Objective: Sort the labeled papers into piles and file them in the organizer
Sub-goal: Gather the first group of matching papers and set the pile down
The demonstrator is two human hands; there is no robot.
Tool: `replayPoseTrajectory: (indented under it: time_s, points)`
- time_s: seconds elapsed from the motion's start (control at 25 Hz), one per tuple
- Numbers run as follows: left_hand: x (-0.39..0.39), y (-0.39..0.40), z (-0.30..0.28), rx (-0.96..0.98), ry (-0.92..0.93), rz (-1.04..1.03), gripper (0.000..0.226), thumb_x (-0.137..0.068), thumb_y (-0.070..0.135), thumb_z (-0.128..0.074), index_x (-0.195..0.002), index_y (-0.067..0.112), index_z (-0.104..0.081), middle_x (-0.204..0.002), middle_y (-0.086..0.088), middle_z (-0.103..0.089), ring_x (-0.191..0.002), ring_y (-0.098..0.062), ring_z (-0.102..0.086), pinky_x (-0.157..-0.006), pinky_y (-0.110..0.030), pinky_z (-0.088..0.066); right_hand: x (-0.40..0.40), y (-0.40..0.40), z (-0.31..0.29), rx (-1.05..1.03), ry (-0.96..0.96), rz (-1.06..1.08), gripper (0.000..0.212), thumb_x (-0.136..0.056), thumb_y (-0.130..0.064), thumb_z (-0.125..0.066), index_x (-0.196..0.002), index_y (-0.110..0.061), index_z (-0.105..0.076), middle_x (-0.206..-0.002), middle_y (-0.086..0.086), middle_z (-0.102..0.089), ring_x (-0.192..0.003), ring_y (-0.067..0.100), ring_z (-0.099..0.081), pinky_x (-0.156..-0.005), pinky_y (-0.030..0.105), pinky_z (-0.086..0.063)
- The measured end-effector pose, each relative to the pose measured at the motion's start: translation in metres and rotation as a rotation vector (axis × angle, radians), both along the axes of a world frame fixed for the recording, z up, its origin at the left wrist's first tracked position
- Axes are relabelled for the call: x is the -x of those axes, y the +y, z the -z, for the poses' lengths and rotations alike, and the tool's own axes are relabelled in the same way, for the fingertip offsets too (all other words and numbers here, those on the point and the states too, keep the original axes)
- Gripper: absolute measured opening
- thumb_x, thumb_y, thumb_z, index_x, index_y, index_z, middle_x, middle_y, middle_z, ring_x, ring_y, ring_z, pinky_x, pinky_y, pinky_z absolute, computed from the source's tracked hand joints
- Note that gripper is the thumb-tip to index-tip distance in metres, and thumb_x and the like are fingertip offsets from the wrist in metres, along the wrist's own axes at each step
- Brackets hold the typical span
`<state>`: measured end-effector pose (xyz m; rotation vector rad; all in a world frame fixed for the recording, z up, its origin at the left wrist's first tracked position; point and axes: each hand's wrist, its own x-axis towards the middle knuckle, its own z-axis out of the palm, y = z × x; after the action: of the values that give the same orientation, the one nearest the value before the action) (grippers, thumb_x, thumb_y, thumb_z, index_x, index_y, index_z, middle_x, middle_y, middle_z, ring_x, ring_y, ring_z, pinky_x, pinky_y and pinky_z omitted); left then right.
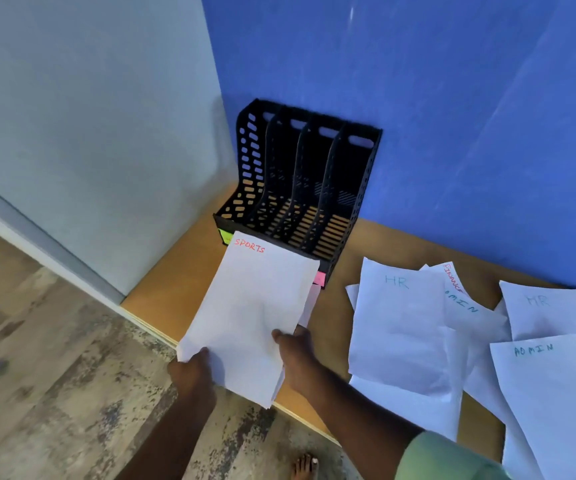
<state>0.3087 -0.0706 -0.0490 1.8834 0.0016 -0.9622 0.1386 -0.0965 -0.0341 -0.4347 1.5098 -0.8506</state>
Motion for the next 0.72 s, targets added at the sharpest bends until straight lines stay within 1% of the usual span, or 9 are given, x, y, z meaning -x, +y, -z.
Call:
replayPoseTrajectory:
  time_s: [0.08,0.16,0.28,0.32,0.4,0.48,0.56,0.64,0.72]
  points:
    - [-0.026,-0.007,0.003,-0.012,-0.046,0.023,0.049,-0.089,0.01,-0.066,-0.131,0.001,-0.042,-0.131,-0.023,-0.052,-0.115,-0.04,-0.056,-0.095,-0.057,-0.047,-0.018,-0.009,0.0,0.05,0.074,-0.1,0.015,-0.091,-0.014,-0.066,-0.105,-0.016,-0.07,-0.11,0.002,-0.075,-0.096,0.022,-0.07,-0.086,0.035,-0.057]
    - [-0.052,-0.02,0.002,-0.037,-0.124,0.024,0.05,-0.088,0.013,-0.067,-0.129,0.005,-0.038,-0.129,-0.021,-0.05,-0.115,-0.038,-0.055,-0.093,-0.054,-0.048,-0.026,-0.013,0.004,0.13,0.323,-0.306,0.016,-0.09,-0.028,-0.066,-0.103,-0.018,-0.069,-0.108,0.001,-0.075,-0.1,0.023,-0.069,-0.088,0.035,-0.056]
    - [-0.086,-0.046,0.003,-0.048,-0.201,0.037,0.054,-0.087,0.011,-0.067,-0.13,0.006,-0.035,-0.131,-0.021,-0.049,-0.119,-0.037,-0.054,-0.096,-0.049,-0.048,-0.019,-0.006,0.027,0.385,0.797,-0.633,0.035,-0.094,-0.04,-0.065,-0.126,-0.026,-0.062,-0.133,-0.005,-0.064,-0.128,0.017,-0.056,-0.103,0.031,-0.047]
    - [-0.094,-0.054,0.006,-0.062,-0.214,0.041,0.054,-0.087,0.011,-0.066,-0.131,0.006,-0.035,-0.132,-0.022,-0.049,-0.12,-0.037,-0.053,-0.098,-0.05,-0.047,-0.014,-0.003,0.036,0.486,0.956,-0.772,0.041,-0.095,-0.044,-0.062,-0.133,-0.029,-0.057,-0.146,-0.005,-0.056,-0.14,0.018,-0.046,-0.111,0.035,-0.043]
    - [-0.103,-0.068,0.01,-0.099,-0.224,0.036,0.054,-0.087,0.011,-0.064,-0.133,0.008,-0.036,-0.135,-0.021,-0.049,-0.123,-0.037,-0.052,-0.1,-0.049,-0.046,-0.003,-0.003,0.051,0.607,1.178,-1.03,0.055,-0.094,-0.057,-0.055,-0.144,-0.034,-0.047,-0.167,-0.004,-0.03,-0.156,0.025,-0.02,-0.123,0.048,-0.027]
    - [-0.108,-0.076,0.013,-0.136,-0.222,0.018,0.057,-0.088,0.011,-0.062,-0.138,0.008,-0.035,-0.139,-0.02,-0.046,-0.126,-0.038,-0.05,-0.101,-0.049,-0.046,0.003,-0.01,0.056,0.662,1.272,-1.157,0.069,-0.09,-0.071,-0.046,-0.15,-0.039,-0.04,-0.172,-0.003,-0.012,-0.159,0.03,-0.006,-0.124,0.061,-0.014]
    - [-0.113,-0.082,0.017,-0.14,-0.225,0.009,0.058,-0.088,0.013,-0.06,-0.14,0.008,-0.033,-0.141,-0.019,-0.045,-0.128,-0.037,-0.049,-0.105,-0.049,-0.044,0.001,-0.015,0.059,0.684,1.287,-1.232,0.077,-0.086,-0.081,-0.039,-0.154,-0.045,-0.031,-0.173,-0.002,-0.004,-0.159,0.032,0.001,-0.122,0.066,-0.007]
    - [-0.119,-0.086,0.019,-0.146,-0.218,-0.013,0.061,-0.09,0.017,-0.058,-0.144,0.01,-0.029,-0.146,-0.016,-0.041,-0.132,-0.035,-0.045,-0.109,-0.049,-0.04,0.001,-0.015,0.064,0.714,1.297,-1.268,0.082,-0.085,-0.085,-0.035,-0.157,-0.049,-0.021,-0.173,-0.001,0.003,-0.158,0.034,0.005,-0.121,0.068,-0.004]
    - [-0.126,-0.09,0.018,-0.181,-0.193,-0.063,0.059,-0.094,0.024,-0.05,-0.147,0.013,-0.026,-0.149,-0.012,-0.038,-0.135,-0.032,-0.042,-0.112,-0.046,-0.037,0.007,-0.011,0.069,0.736,1.311,-1.265,0.085,-0.084,-0.087,-0.035,-0.158,-0.05,-0.016,-0.173,-0.001,0.005,-0.158,0.035,0.005,-0.121,0.069,-0.006]
